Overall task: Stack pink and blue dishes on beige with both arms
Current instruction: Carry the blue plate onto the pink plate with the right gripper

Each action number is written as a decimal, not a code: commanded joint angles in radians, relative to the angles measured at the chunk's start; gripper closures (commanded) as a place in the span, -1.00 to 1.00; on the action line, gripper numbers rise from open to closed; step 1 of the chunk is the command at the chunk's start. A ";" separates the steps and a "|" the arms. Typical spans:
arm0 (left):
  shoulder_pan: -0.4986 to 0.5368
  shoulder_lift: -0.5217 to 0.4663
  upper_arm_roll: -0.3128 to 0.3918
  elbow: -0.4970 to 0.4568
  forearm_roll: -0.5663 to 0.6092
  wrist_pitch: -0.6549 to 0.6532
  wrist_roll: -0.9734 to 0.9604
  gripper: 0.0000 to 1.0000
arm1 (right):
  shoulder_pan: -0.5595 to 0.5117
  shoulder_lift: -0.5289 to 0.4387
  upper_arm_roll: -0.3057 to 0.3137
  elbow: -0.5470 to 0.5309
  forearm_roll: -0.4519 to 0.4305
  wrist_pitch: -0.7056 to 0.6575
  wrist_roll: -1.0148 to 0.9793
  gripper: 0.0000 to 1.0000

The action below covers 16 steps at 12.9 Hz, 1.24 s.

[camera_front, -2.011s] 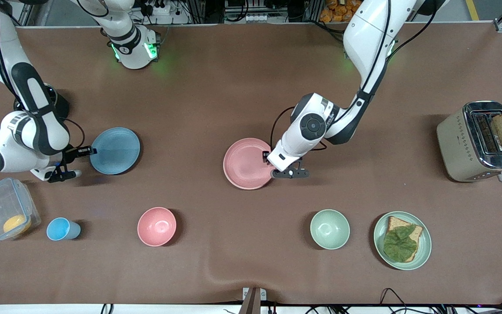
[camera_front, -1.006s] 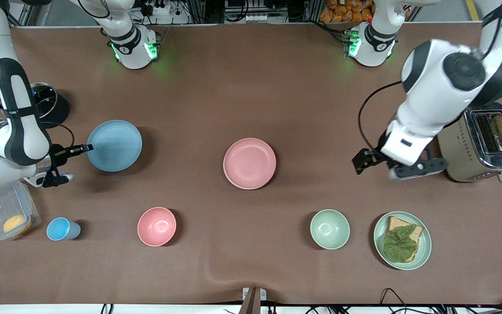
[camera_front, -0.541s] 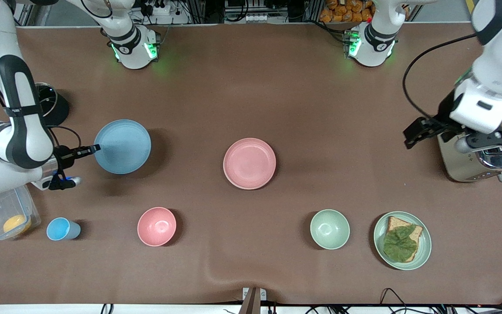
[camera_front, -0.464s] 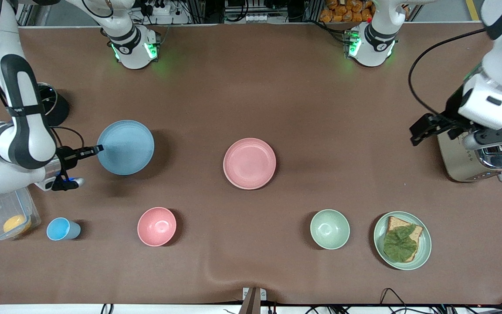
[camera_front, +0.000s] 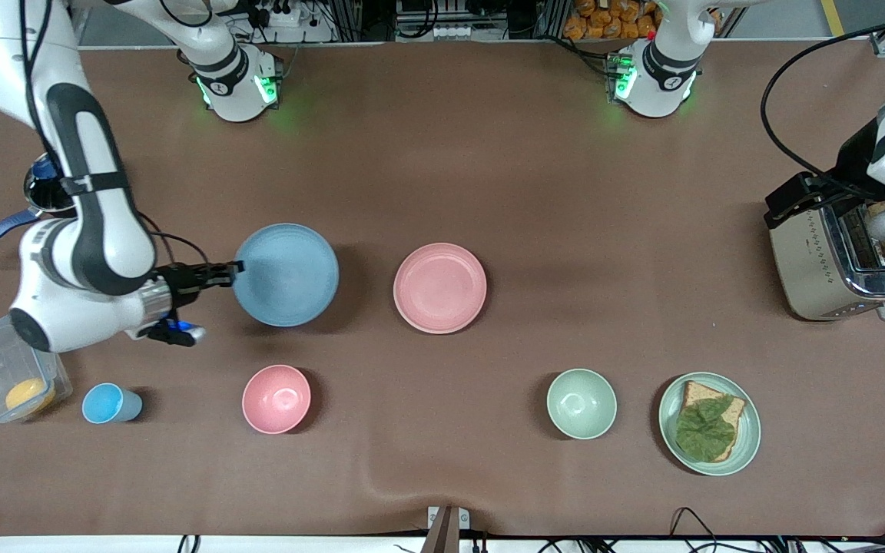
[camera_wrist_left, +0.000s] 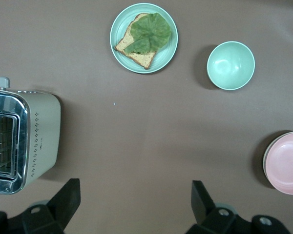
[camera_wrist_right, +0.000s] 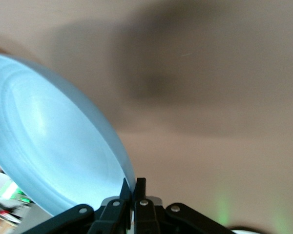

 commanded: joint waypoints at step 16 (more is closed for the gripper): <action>0.012 -0.018 0.006 0.017 -0.017 -0.047 0.043 -1.00 | 0.430 0.157 -0.012 0.046 0.183 0.415 0.339 1.00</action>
